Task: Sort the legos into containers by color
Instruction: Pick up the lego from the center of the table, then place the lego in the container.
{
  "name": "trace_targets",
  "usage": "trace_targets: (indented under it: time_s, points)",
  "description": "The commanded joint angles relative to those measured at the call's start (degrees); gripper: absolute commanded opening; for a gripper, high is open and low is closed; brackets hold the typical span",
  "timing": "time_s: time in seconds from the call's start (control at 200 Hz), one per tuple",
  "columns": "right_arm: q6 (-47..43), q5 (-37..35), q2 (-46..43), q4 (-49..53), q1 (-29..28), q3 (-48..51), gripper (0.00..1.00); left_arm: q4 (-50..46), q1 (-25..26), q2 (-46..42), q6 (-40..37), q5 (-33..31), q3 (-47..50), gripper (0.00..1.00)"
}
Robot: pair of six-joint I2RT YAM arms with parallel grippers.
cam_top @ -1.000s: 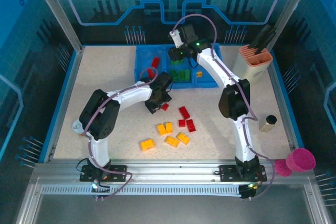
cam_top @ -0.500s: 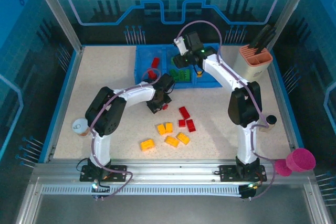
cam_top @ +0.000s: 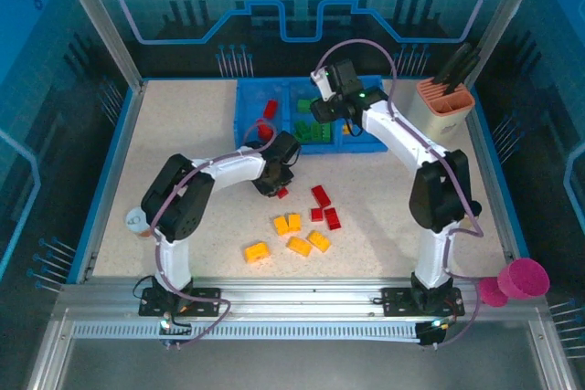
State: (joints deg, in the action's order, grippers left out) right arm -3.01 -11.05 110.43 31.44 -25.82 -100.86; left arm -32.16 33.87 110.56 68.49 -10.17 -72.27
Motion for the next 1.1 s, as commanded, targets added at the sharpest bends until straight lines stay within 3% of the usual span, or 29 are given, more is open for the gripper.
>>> trace_targets:
  time_s: [0.0,0.225,0.405,0.685,0.911,1.096]
  points:
    - [1.0,-2.2,-7.1,0.4,-0.3,4.1,0.55,-5.9,0.1,-3.2,-3.3,2.2,3.4,0.25]
    - [5.9,1.3,-18.1,1.8,-0.3,18.8,0.59,-10.4,-3.7,-13.6,-13.0,-2.9,-0.6,0.23]
    - [10.2,3.8,-22.1,2.5,-2.8,27.7,0.59,-8.4,-9.3,-14.4,-19.9,-4.1,-7.7,0.23]
    - [15.9,0.3,-24.7,5.3,-9.4,32.7,0.6,-2.2,-14.3,-0.7,-25.5,-2.7,-20.7,0.22]
    - [16.4,-1.6,-26.9,8.8,-11.0,32.0,0.6,-5.3,-14.9,13.5,-30.9,-3.8,-36.9,0.23]
    - [17.4,-2.9,-30.5,10.7,-11.7,33.7,0.61,-7.8,-15.8,19.6,-32.8,-4.8,-45.7,0.25]
